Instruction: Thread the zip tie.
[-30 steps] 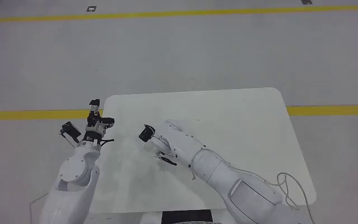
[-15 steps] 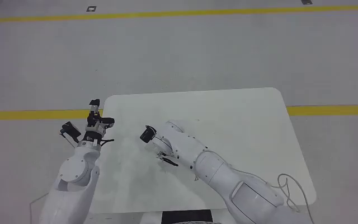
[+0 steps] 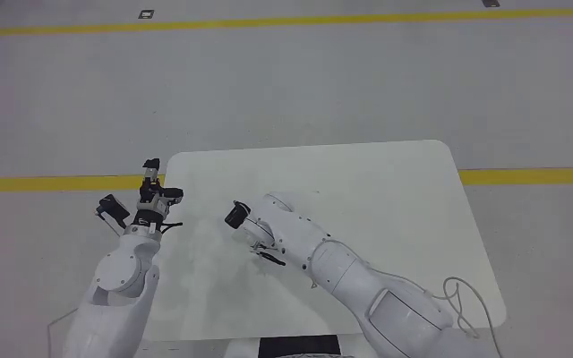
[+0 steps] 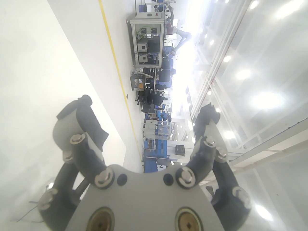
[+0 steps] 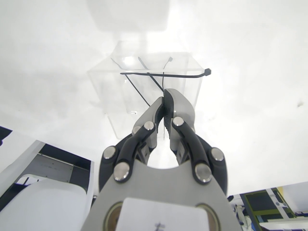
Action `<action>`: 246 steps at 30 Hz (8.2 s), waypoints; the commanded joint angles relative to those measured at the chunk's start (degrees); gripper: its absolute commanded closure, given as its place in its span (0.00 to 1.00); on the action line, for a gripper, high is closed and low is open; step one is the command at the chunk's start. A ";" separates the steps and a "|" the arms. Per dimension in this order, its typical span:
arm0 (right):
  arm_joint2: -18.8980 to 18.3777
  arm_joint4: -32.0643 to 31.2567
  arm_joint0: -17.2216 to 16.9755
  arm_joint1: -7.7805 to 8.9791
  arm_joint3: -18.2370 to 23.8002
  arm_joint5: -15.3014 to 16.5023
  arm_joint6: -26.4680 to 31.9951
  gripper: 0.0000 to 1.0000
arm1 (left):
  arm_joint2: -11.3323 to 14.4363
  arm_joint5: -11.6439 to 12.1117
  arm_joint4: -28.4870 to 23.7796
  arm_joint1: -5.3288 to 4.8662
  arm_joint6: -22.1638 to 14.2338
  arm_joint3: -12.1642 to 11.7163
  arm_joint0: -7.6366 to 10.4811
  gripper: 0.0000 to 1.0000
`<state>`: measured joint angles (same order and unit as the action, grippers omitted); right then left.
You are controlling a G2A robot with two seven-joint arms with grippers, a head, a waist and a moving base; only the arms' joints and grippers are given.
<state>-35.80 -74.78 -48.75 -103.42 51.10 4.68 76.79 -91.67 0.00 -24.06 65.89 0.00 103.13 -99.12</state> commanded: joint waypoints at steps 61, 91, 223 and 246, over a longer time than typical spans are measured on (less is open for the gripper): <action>7.99 4.07 2.59 5.94 10.15 -1.43 2.85 1.00 | 0.00 0.00 0.00 0.00 0.00 0.00 0.00 0.00; 23.73 22.05 12.63 13.13 18.59 -13.84 2.85 1.00 | 0.00 0.00 0.00 0.00 0.00 0.00 0.00 0.00; -5.51 78.41 -1.80 30.52 18.09 14.80 -24.12 1.00 | 6.97 19.24 2.56 -1.52 -44.50 -11.57 3.20 0.00; -3.84 81.29 -3.83 29.19 18.26 12.28 -26.71 1.00 | 10.19 18.95 4.50 -1.36 -40.97 -12.10 6.26 0.00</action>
<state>-39.74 7.20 -52.51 -74.19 69.10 17.93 50.59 -81.80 19.09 -19.60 64.51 -41.28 91.04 -92.98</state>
